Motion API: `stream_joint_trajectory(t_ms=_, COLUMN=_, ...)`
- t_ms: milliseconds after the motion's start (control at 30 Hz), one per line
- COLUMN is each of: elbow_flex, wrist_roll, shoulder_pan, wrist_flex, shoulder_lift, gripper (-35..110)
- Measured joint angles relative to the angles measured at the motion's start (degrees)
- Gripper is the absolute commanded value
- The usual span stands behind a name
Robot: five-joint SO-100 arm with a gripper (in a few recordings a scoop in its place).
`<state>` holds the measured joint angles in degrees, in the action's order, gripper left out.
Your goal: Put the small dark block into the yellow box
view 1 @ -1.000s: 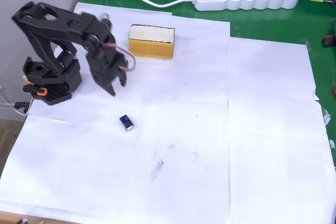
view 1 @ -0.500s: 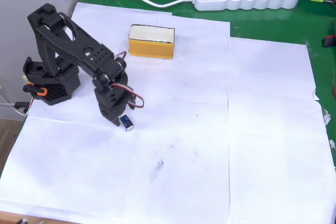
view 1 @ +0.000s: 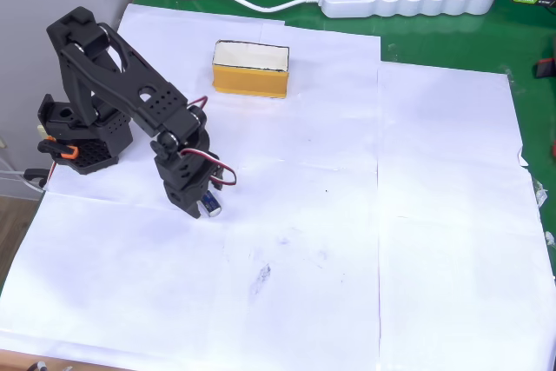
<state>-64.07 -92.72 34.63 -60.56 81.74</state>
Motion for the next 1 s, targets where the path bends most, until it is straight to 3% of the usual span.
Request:
stream_joint_trajectory(t_ms=333, elbow_flex=5.1, wrist_roll=0.5, shoulder_pan=-0.7, wrist_flex=5.1, shoulder_lift=0.7, gripper=23)
stream_joint_trajectory(t_ms=700, elbow_flex=5.2, wrist_roll=2.8, shoulder_pan=-2.5, wrist_flex=6.9, shoulder_lift=1.1, gripper=0)
stream_joint_trajectory(t_ms=1000, elbow_flex=5.4, wrist_roll=3.0, shoulder_pan=-2.5, wrist_flex=8.0, shoulder_lift=1.2, gripper=0)
